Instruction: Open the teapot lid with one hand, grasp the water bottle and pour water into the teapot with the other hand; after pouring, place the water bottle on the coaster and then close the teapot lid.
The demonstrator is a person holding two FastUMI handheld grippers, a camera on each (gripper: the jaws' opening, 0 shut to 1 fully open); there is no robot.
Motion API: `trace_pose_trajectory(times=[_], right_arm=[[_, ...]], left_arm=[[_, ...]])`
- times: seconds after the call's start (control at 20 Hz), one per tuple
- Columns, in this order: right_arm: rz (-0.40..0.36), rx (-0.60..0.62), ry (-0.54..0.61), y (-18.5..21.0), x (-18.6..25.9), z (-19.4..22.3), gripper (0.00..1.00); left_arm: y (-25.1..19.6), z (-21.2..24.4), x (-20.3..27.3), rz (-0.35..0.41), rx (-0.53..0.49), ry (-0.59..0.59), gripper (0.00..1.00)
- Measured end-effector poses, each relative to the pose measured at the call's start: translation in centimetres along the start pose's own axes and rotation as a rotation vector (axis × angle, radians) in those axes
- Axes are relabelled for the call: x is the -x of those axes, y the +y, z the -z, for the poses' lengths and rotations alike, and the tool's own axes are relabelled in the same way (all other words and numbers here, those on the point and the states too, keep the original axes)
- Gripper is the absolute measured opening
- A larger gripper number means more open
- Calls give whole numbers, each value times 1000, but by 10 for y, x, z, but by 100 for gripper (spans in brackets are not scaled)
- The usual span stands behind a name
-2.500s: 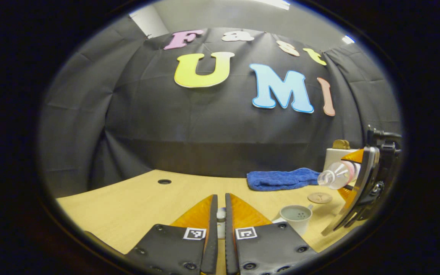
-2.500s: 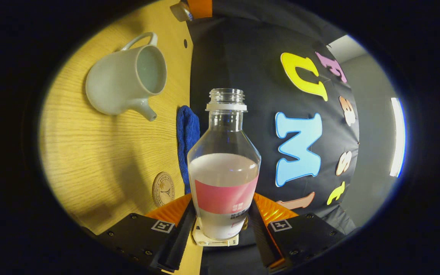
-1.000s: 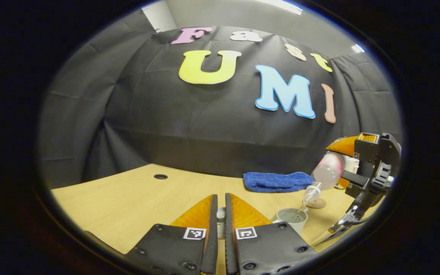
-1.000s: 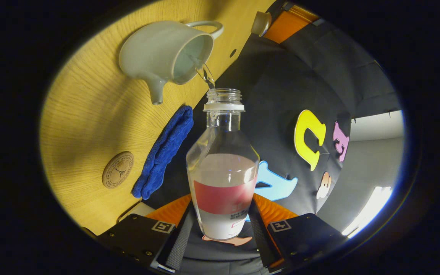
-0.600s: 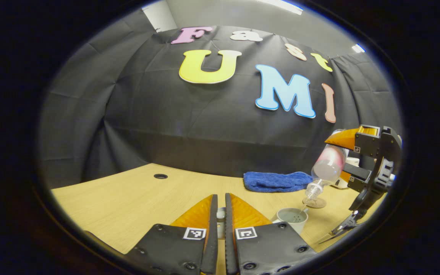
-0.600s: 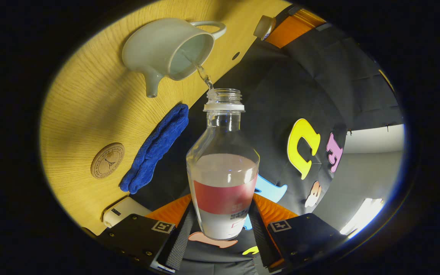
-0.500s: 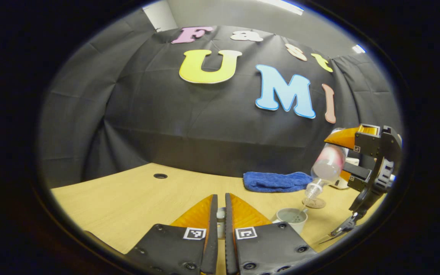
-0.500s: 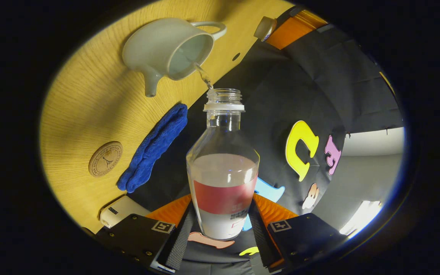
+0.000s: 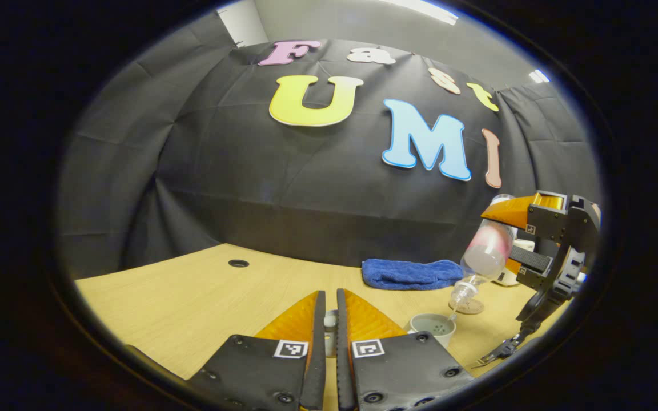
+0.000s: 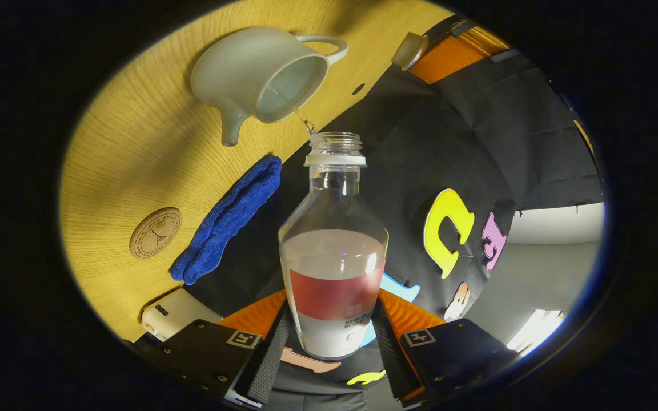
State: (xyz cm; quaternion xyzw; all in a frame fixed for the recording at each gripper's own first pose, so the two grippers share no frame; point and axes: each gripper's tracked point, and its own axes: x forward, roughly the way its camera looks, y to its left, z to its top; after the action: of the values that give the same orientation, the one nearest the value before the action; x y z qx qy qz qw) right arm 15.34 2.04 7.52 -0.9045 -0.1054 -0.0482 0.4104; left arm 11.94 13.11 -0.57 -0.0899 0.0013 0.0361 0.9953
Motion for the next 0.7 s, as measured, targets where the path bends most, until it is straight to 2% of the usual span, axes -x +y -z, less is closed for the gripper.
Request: trace_pose_trajectory(times=[0.2, 0.35, 0.4, 0.7], right_arm=[[3, 6, 1, 1, -1, 1, 75], [-26, -39, -3, 9, -2, -1, 78], [-38, -62, -2, 11, -2, -1, 75], [-141, -345, 38, 38, -1, 0, 76]], left_arm=[[-1, 1, 0, 3, 4, 3, 14], [-1, 3, -2, 2, 3, 9, 14], [-1, 4, -2, 1, 3, 10, 14], [2, 5, -2, -4, 3, 8, 14]])
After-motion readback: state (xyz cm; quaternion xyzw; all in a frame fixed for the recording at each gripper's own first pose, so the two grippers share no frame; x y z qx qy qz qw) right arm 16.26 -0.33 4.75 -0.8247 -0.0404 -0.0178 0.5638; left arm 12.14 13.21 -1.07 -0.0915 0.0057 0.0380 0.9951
